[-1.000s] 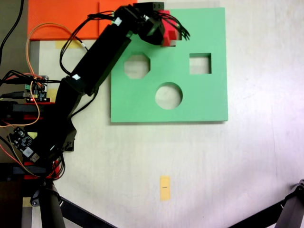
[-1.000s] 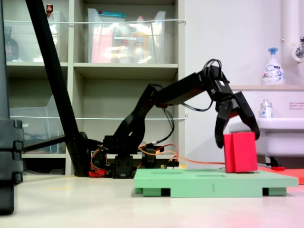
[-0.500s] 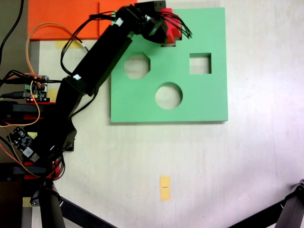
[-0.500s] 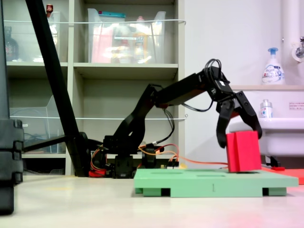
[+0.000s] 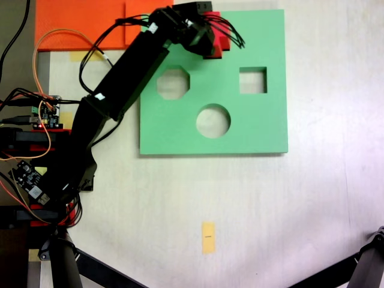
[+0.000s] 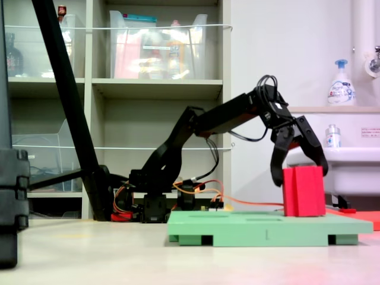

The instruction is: Put the cross columnar block into the corresponding hole

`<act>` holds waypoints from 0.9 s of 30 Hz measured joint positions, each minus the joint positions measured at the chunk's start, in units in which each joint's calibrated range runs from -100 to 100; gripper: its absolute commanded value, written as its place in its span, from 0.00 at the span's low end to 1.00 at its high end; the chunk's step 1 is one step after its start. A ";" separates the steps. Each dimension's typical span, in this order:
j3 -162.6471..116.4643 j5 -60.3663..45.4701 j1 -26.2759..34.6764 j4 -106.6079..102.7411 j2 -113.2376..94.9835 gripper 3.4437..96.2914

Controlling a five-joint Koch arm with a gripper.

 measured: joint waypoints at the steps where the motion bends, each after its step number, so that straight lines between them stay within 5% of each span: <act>1: 0.00 0.00 0.00 0.00 0.00 0.43; 27: 0.00 0.00 0.54 0.00 -1.09 0.43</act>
